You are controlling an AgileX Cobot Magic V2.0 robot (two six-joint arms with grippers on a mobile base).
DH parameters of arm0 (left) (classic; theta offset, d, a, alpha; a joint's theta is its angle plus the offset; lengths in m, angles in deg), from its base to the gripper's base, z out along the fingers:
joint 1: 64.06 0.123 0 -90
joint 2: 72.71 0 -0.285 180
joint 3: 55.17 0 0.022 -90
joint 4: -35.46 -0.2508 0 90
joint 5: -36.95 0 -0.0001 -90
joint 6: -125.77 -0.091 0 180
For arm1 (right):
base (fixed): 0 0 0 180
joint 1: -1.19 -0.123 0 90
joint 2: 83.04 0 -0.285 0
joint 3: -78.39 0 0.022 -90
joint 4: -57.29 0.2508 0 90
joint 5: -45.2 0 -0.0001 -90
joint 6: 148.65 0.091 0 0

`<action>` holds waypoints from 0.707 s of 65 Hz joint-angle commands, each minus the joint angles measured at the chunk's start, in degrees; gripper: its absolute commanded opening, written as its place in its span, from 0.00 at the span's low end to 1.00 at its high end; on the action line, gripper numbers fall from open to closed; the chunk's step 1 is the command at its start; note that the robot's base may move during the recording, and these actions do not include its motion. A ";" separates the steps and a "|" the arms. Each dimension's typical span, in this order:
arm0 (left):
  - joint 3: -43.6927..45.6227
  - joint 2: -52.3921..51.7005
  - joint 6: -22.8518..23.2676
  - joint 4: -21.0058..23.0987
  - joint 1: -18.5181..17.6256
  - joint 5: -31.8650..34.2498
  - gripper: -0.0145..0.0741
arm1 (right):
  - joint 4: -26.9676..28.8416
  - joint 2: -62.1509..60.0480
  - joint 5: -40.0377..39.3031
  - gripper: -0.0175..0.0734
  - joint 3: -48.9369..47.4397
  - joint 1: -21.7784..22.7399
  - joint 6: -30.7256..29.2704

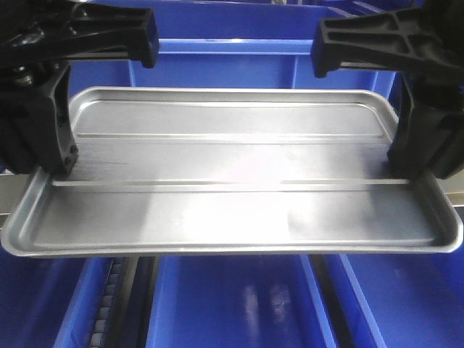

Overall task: Grab silver tray and place in blue box
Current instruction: 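Hold the tray in both grippers while the base drives to the crates, then lower the tray with both grippers into the blue crate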

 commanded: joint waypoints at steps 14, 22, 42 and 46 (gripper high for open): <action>1.53 -1.61 0.56 -1.10 -0.52 1.58 0.15 | -2.73 -1.48 -2.24 0.26 -1.69 -0.26 -0.51; 1.53 -1.61 0.56 -1.10 -0.52 1.58 0.15 | -2.73 -1.48 -2.24 0.26 -1.69 -0.26 -0.51; 1.53 -1.61 0.56 -1.38 -0.52 1.73 0.15 | -2.73 -1.48 -2.24 0.26 -1.69 -0.26 -0.51; 1.53 -1.61 0.56 -1.38 -0.52 1.73 0.15 | -2.73 -1.48 -2.24 0.26 -1.69 -0.26 -0.51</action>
